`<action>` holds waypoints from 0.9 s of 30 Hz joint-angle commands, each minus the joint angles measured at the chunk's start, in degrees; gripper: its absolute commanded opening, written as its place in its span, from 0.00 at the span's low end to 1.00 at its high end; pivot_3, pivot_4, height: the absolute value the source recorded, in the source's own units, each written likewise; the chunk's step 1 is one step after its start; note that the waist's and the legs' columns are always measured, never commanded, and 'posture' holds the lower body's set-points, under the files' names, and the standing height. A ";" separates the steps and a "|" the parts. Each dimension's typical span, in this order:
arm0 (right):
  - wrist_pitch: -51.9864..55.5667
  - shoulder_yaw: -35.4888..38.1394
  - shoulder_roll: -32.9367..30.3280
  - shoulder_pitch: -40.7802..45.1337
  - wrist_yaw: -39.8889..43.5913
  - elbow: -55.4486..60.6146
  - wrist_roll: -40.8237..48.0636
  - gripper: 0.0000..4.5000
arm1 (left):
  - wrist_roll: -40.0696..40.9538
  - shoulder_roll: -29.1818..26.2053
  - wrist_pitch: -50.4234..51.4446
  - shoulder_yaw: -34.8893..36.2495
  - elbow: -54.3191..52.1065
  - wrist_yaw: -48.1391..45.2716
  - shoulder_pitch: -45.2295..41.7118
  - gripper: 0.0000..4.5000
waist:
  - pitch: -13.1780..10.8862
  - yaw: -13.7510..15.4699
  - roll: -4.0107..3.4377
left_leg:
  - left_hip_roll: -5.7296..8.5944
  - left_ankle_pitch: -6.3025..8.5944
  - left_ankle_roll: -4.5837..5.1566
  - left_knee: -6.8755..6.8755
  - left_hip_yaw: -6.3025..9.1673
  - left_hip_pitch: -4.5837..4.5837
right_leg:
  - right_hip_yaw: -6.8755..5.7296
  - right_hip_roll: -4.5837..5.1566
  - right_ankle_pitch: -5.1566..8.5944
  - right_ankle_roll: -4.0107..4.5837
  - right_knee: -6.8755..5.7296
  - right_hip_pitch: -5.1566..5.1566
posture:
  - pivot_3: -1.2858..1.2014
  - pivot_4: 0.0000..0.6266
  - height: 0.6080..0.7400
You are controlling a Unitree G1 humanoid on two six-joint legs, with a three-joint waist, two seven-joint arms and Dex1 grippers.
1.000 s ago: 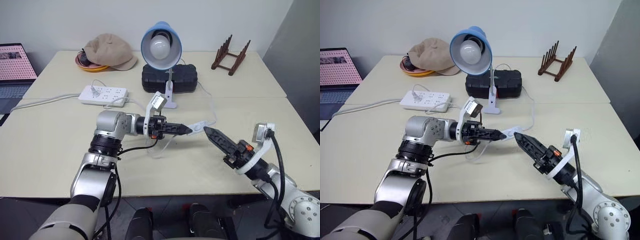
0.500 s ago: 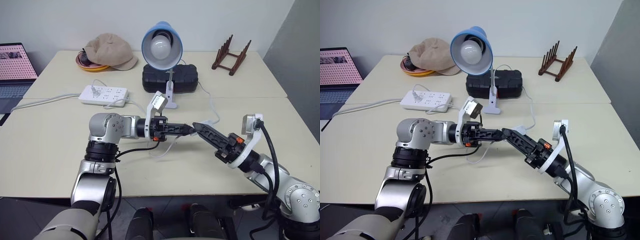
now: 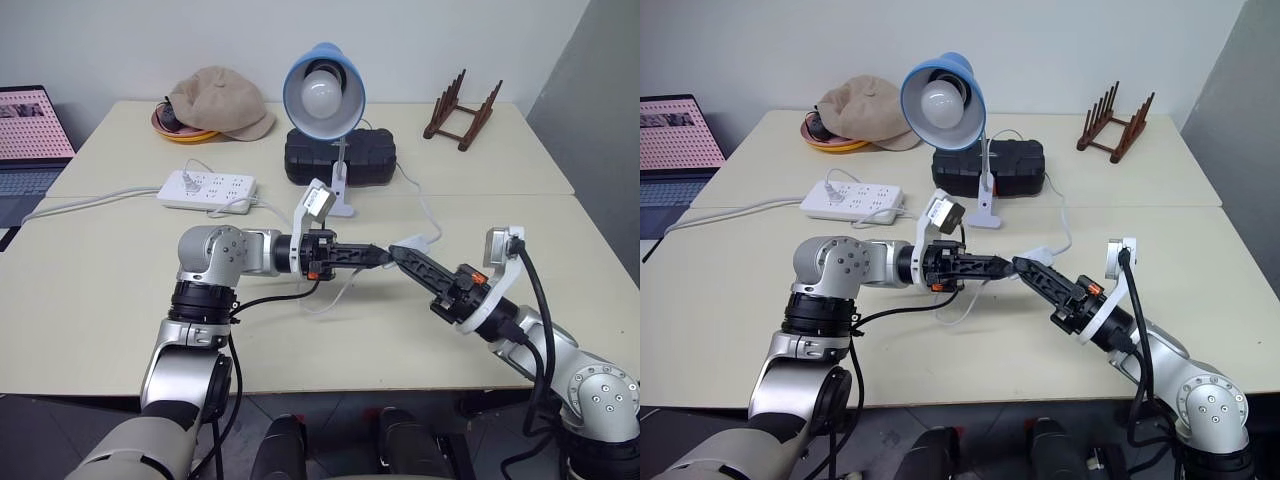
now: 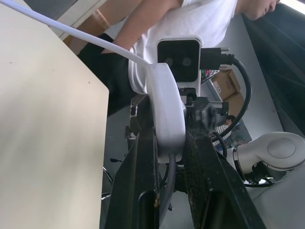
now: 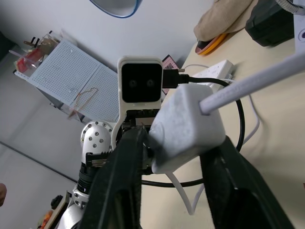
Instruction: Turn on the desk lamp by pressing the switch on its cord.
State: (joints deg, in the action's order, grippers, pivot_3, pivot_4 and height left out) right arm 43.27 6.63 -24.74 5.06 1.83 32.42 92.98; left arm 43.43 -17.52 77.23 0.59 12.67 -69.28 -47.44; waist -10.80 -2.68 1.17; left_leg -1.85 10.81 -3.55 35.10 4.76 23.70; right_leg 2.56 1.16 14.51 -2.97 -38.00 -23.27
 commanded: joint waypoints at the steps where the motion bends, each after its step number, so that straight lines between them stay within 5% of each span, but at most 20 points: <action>1: -0.69 0.37 -0.94 -0.42 0.92 1.67 0.28 0.20 | 1.33 -0.64 -0.56 -0.40 -0.13 0.73 -1.12 0.09 | 0.00 0.00 0.00 | 0.00 0.00 0.00 0.00 0.00 0.01 | -0.01 0.00 0.00 0.00 0.00 0.00 | 0.52 0.24 1.00; 18: -2.22 1.02 -2.77 -3.90 0.77 3.54 -0.94 0.15 | 3.14 -2.07 -1.81 -2.67 0.56 0.55 -1.46 0.09 | 0.00 0.02 0.00 | 0.00 0.00 0.00 0.00 0.00 0.05 | 0.00 0.00 0.07 0.12 0.03 -0.03 | 0.52 0.24 1.00; 19: -2.25 1.18 -2.95 -4.16 1.19 3.75 -0.40 0.30 | 3.23 -2.12 -1.86 -2.71 0.63 0.56 -1.55 0.09 | 0.00 0.02 0.00 | 0.00 0.00 0.00 0.00 0.00 0.05 | 0.00 0.00 0.08 0.14 0.03 -0.03 | 0.52 0.24 1.00; 23: -2.47 1.38 -3.94 -4.73 1.39 4.11 0.27 0.53 | 3.56 -2.40 -2.27 -3.06 1.00 0.61 -1.82 0.09 | 0.00 -0.03 0.00 | 0.01 0.00 0.00 0.00 0.00 0.06 | 0.01 0.01 0.16 0.28 0.03 -0.05 | 0.52 0.24 1.00; 27: -2.64 1.43 -4.40 -5.25 1.50 4.37 1.04 0.56 | 3.97 -2.63 -2.30 -3.15 0.70 0.85 -1.49 0.09 | 0.00 0.07 0.00 | 0.01 0.00 0.00 0.00 0.00 0.07 | 0.01 0.01 0.16 0.28 0.04 -0.05 | 0.52 0.24 1.00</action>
State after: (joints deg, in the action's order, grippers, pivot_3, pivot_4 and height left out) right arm 41.56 7.04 -28.79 -0.06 3.18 34.35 92.98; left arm 46.35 -19.99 75.57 -3.00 14.18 -68.15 -47.96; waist -10.80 -2.61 1.17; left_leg -1.83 10.82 -3.55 35.09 4.76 23.77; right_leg 2.57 1.17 14.67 -2.69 -37.95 -23.32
